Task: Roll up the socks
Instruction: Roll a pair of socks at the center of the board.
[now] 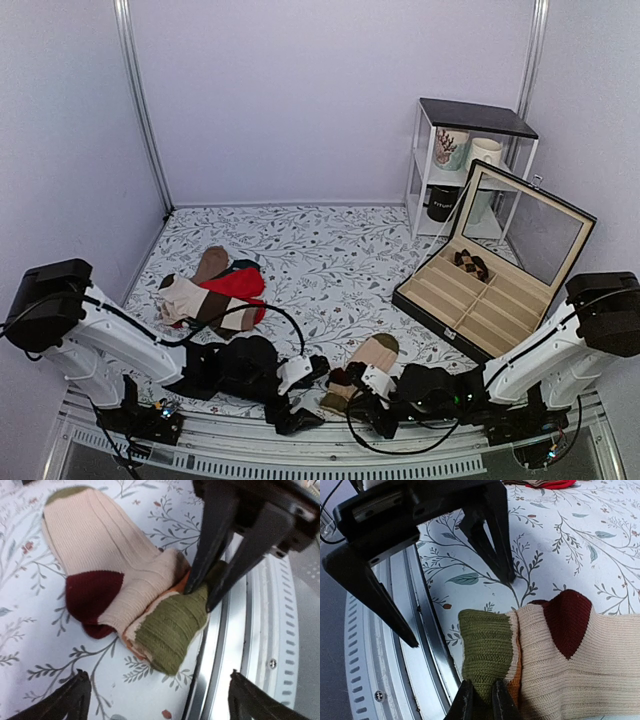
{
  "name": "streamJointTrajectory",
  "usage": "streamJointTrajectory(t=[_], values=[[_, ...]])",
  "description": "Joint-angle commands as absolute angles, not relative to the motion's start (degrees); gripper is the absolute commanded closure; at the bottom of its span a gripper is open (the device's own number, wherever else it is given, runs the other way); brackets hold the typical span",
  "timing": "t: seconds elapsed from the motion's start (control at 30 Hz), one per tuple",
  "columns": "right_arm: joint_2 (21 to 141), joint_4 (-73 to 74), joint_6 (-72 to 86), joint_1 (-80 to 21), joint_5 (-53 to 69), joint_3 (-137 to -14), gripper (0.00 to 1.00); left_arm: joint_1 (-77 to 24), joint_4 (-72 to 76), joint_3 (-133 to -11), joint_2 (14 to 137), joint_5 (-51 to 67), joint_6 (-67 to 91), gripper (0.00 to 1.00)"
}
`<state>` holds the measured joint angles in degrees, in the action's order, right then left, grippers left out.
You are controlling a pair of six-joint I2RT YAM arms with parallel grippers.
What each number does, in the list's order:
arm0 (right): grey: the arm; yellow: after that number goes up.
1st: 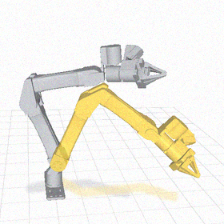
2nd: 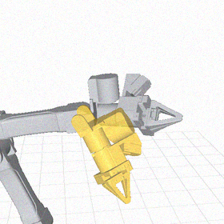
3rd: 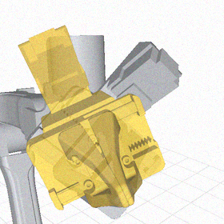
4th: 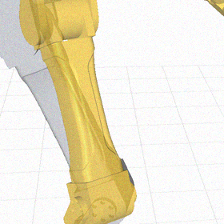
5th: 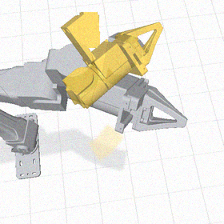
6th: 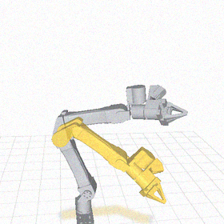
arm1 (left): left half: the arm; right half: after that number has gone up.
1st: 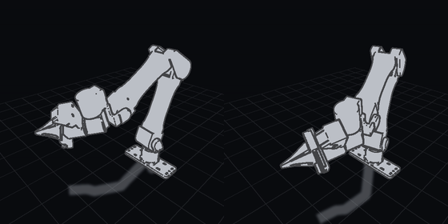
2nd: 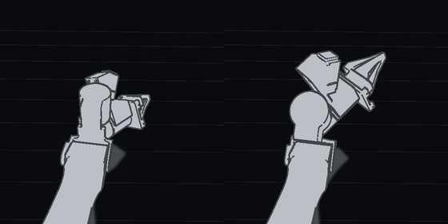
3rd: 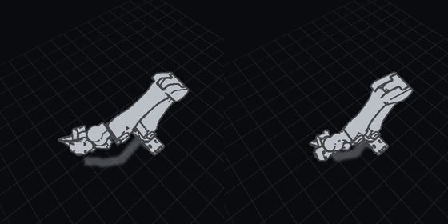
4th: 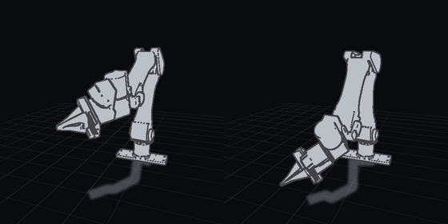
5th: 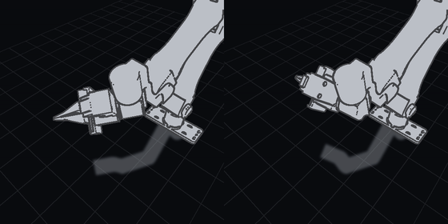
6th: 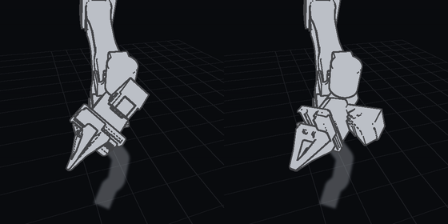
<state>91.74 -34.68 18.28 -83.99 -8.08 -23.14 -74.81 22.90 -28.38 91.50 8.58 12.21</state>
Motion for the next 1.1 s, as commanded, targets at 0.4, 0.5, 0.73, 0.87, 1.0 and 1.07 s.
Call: streamJointTrajectory(t=[0.4,0.5,0.73,0.87,1.0,1.07], values=[[95.89,-26.19,31.45,-68.92,18.97,-19.56,0.89,-76.03,37.72,-27.83,92.86,6.19,-11.42,0.07],[97.31,-25.90,31.79,-68.79,19.07,-19.98,0.90,-75.96,38.82,-28.90,97.51,7.80,-10.99,0.14],[98.75,-26.02,32.08,-68.73,19.07,-20.39,0.90,-75.94,38.81,-30.32,99.94,10.95,-10.79,0.47],[99.49,-26.01,31.99,-68.57,19.52,-20.48,0.90,-75.94,39.13,-30.62,100.94,11.21,-10.06,0.56],[100.05,-25.95,32.20,-68.42,20.20,-20.66,0.90,-75.93,39.23,-31.19,103.10,11.74,-8.96,0.97],[100.03,-25.86,32.25,-68.24,20.25,-20.57,0.90,-75.94,39.33,-31.03,103.82,12.60,-8.31,1.00]])
